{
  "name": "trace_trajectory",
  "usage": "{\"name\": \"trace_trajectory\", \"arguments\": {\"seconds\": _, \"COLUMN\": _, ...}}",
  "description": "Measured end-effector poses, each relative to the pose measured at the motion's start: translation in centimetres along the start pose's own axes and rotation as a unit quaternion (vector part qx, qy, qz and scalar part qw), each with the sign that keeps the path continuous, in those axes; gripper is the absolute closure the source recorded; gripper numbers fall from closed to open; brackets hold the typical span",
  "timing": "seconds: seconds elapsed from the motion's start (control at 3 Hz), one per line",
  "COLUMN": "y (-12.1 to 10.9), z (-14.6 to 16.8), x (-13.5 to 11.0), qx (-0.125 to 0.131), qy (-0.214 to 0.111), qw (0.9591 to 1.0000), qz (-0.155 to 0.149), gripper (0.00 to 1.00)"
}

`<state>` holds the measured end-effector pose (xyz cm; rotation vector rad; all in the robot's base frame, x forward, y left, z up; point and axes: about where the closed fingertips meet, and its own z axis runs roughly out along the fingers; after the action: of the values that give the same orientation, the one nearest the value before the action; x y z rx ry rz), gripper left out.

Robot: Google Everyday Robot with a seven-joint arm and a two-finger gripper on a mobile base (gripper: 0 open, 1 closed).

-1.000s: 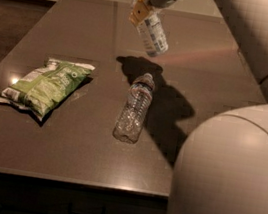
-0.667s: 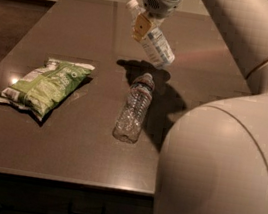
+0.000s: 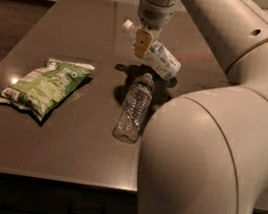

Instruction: Knock blue plastic bottle over

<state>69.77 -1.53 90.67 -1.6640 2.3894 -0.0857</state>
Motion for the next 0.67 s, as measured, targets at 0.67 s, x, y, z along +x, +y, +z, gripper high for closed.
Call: {"name": "trace_trajectory", "arguments": {"seconds": 0.67, "y": -0.22, "z": 1.11, "x": -0.48, "qx": -0.002, "qy": 0.022, "qw": 0.9992, "qz": -0.033, "gripper": 0.16}}
